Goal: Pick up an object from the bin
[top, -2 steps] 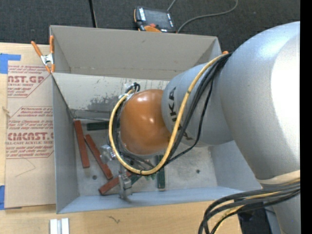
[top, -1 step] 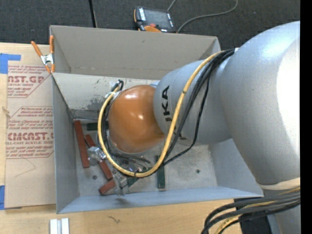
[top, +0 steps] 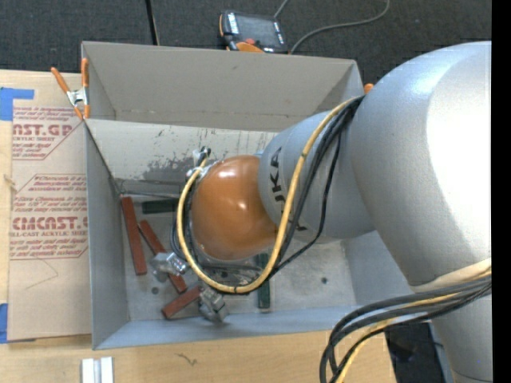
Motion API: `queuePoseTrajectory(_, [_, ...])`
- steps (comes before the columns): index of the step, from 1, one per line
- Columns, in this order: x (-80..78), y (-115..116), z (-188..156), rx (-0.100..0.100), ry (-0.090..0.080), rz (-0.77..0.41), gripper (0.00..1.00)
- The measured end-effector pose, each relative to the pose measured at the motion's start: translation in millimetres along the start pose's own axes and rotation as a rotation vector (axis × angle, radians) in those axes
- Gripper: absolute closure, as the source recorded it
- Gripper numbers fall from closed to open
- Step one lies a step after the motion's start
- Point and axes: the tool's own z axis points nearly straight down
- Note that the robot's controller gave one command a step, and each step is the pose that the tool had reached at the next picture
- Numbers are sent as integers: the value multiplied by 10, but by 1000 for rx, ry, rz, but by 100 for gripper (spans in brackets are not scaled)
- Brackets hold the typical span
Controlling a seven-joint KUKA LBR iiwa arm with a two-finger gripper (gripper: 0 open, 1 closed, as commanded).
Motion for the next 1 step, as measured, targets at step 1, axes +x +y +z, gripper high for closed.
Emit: queuePoseTrajectory(1, [-17, -3, -6, -2, 1, 1, 0])
